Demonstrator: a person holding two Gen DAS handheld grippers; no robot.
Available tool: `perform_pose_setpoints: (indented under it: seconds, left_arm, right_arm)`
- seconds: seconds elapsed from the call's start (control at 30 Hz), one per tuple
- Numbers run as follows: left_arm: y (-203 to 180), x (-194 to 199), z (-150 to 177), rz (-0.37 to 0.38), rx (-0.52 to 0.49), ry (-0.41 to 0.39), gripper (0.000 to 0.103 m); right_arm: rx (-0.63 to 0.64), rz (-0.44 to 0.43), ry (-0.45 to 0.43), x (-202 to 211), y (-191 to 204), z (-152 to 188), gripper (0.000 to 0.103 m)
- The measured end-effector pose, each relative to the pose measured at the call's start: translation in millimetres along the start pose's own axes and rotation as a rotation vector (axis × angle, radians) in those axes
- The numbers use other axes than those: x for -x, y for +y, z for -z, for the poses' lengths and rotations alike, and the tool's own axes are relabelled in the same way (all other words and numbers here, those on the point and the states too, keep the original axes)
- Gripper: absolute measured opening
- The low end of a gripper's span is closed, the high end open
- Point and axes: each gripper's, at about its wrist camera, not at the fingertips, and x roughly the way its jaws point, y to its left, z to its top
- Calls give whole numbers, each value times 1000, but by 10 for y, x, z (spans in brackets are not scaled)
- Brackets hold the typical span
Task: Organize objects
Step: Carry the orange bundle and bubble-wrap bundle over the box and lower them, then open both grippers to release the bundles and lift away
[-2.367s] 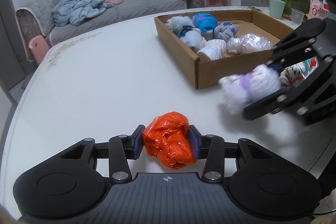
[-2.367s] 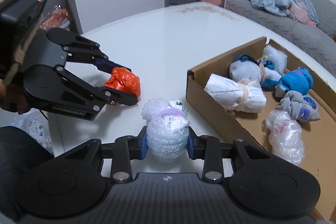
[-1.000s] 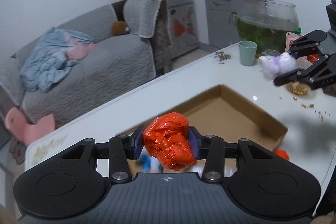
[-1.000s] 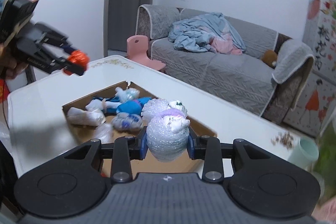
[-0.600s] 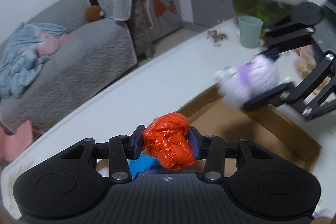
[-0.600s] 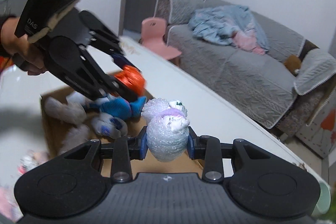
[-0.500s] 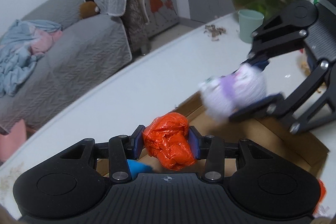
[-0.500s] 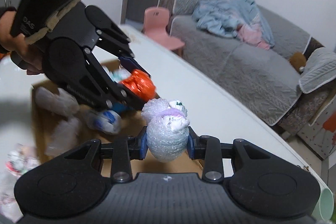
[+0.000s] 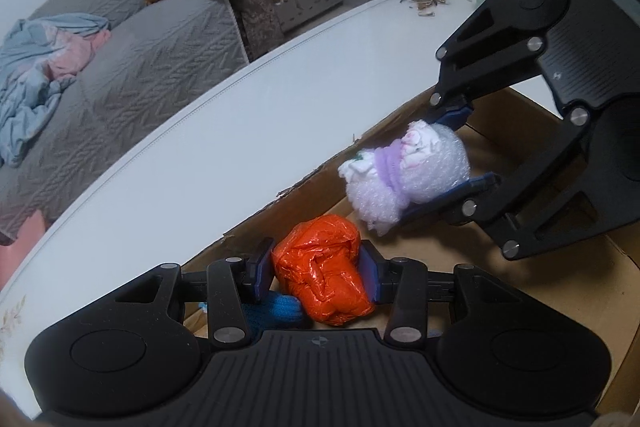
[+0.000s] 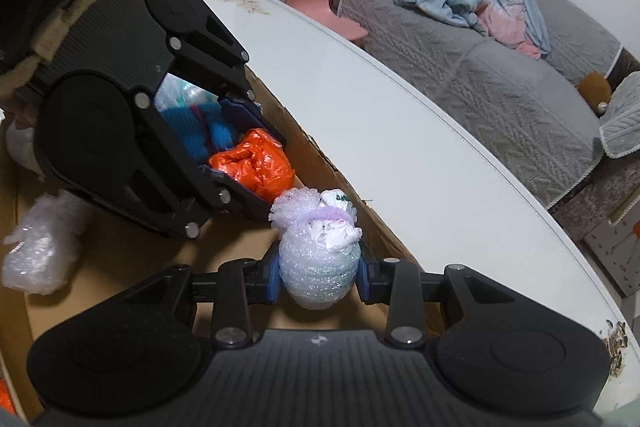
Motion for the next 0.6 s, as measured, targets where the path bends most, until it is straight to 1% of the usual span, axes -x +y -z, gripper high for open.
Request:
perform_pose_setpoints:
  seconds: [0.27, 0.43, 0.47, 0.53, 0.6]
  left_arm:
    - [-15, -27, -18, 17, 8, -1, 53]
    - [-12, -41, -35, 25, 19, 6, 55]
    - [-14, -42, -40, 28, 20, 7, 57]
    - [-15, -48, -39, 31, 16, 6, 59]
    - [-13, -51, -36, 34, 22, 7, 64]
  right_arm:
    - [-3, -27, 37, -43, 8, -20, 33]
    - [-5, -26, 63, -35, 34, -70, 37]
    - [-5, -27, 66, -25, 46, -69, 39]
    - [3, -29, 69, -11, 74, -68, 48]
    - [10, -27, 74, -6, 86, -61, 53]
